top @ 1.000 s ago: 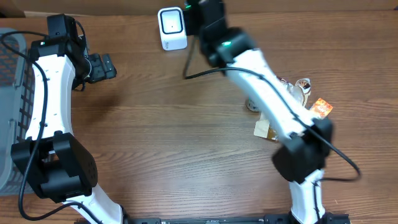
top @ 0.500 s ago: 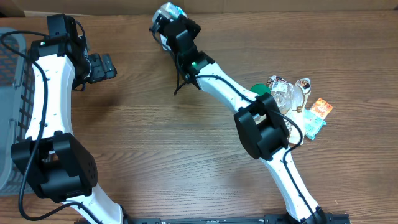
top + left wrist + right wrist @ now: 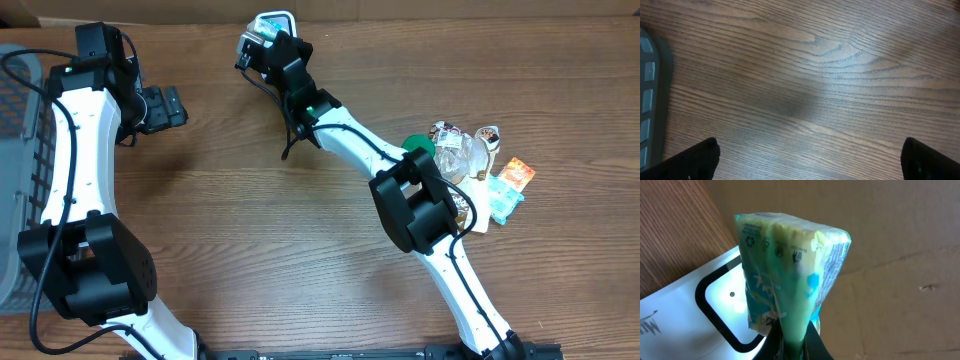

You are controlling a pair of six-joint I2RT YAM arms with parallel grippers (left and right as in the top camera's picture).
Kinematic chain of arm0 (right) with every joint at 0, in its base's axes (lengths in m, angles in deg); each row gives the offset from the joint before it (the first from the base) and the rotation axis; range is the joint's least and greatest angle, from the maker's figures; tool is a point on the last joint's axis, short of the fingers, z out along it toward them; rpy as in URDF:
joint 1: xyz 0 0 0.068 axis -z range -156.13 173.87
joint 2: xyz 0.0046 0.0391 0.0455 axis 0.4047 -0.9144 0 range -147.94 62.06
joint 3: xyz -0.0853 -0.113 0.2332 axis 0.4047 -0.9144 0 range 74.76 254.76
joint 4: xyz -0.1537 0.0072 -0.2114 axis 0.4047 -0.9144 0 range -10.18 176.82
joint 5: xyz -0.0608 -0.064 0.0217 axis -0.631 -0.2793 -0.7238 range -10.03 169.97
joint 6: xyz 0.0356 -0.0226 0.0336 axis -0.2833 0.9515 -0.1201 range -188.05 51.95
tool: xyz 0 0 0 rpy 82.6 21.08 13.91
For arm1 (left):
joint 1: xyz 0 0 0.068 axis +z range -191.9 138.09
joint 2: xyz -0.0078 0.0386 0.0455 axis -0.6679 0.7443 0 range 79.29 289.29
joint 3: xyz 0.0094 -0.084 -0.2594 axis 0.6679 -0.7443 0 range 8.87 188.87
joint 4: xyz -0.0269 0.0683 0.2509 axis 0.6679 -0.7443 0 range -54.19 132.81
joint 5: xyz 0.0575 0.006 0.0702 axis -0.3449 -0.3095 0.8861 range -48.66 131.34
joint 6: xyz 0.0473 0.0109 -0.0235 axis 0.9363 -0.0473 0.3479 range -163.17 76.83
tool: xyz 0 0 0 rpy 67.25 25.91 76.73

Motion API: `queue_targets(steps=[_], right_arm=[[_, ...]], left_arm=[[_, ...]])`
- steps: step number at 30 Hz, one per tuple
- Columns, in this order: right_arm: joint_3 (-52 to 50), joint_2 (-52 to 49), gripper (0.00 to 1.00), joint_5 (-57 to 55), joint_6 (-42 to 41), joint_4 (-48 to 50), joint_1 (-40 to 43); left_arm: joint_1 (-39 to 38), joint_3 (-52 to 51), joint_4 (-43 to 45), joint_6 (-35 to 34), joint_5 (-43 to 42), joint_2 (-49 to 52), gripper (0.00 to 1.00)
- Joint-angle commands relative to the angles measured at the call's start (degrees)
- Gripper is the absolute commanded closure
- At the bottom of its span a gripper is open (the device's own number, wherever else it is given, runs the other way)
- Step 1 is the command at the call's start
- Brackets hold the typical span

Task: Scan the item barcode
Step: 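Hold the tissue pack in front of the white scanner window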

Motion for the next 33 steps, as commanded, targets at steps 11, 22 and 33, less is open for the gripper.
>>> queue_targets(steps=[11,22,33], right_arm=[[0.09,-0.46,0.96,0.59,3.15,0.81,3.23],[0.09,-0.46,0.96,0.57,14.23,5.35,0.72],[0.09,-0.46,0.96,0.42,14.19,5.33,0.57]], left_arm=[[0.20,-0.46,0.04,1.05,0.57,0.13,0.00],[0.20,-0.46,0.04,1.05,0.57,0.13,0.01],[0.20,-0.46,0.07,1.05,0.57,0.13,0.00]])
